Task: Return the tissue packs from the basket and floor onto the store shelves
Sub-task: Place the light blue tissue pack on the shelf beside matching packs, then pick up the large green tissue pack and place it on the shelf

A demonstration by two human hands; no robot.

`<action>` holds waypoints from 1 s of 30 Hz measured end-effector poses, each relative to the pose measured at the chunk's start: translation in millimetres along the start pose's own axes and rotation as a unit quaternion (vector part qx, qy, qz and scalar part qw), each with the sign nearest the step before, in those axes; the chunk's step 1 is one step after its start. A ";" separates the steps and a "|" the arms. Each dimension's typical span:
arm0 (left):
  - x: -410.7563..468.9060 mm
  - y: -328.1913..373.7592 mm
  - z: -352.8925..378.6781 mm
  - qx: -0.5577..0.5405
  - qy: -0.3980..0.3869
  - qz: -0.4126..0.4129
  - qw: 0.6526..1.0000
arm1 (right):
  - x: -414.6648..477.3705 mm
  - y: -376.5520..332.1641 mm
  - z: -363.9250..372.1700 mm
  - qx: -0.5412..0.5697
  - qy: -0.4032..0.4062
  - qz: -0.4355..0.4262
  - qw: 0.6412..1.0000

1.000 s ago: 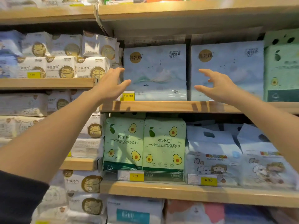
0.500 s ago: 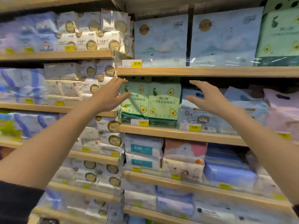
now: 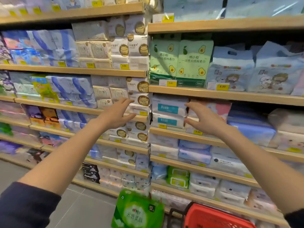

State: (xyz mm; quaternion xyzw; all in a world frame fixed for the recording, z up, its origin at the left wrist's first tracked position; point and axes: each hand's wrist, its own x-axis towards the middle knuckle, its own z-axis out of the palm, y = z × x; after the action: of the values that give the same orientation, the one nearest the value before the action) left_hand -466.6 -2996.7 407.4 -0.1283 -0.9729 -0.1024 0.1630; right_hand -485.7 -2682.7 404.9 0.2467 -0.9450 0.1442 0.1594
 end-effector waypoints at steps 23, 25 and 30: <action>-164.2 -144.7 155.7 -0.093 -0.215 -0.046 0.971 | -87.7 -89.2 252.7 0.140 -0.207 0.122 0.960; -161.0 -155.2 172.3 -0.090 -0.230 -0.057 0.967 | -85.5 -83.0 270.6 0.134 -0.224 0.124 0.957; -143.1 -180.5 206.2 -0.073 -0.271 -0.074 0.957 | -72.7 -65.8 305.6 0.134 -0.247 0.142 0.949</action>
State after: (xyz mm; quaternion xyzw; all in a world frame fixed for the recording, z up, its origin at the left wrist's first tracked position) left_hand -446.9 -3148.7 138.9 -0.0902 -0.9772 -0.1465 -0.1244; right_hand -462.2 -2814.5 113.3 0.1572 -0.9520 0.2251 -0.1354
